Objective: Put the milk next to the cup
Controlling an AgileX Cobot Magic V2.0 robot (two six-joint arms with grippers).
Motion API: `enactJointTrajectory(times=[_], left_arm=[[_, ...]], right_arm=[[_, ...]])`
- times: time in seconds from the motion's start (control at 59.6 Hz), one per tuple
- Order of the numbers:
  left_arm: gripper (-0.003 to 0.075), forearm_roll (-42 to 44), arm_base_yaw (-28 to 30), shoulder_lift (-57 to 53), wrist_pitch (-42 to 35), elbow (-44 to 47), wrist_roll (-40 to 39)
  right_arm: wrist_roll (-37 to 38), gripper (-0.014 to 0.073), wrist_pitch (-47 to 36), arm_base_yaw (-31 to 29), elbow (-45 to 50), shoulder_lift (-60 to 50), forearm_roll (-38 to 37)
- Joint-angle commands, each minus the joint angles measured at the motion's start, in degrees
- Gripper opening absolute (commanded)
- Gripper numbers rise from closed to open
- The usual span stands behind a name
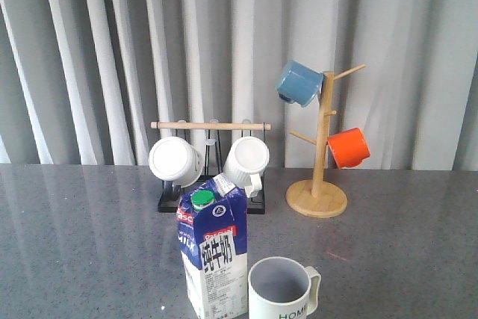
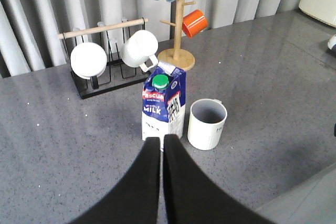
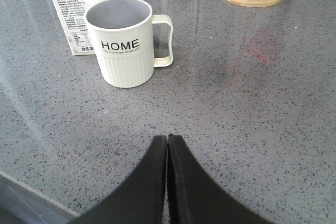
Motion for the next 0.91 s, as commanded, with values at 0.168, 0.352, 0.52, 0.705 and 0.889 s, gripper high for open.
enactJointTrajectory(times=[0.168,0.352,0.52,0.705,0.889], left_arm=[[-0.0008,-0.3,-0.2,-5.5,-2.5,5.4,-0.8],[-0.0007,0.5,-0.2,-5.9,-2.8,6.0,1.5],[-0.0007,3.6,0.3,-8.6,-17.8,19.3,5.4],[-0.0007,5.8,5.1,-18.3,-47.6,46.3,6.0],[-0.0007,5.8,13.3,-31.0,-68.4,69.4,4.4]], right_arm=[[-0.1,-0.0004,-3.5,0.0,-1.6,0.4,0.2],[-0.1,-0.0004,-3.5,0.0,-1.6,0.4,0.2],[-0.1,-0.0004,-3.6,0.0,-1.6,0.4,0.2],[-0.1,-0.0004,-3.6,0.0,-1.6,0.4,0.2],[-0.1,-0.0004,-3.6,0.0,-1.6,0.4,0.2]])
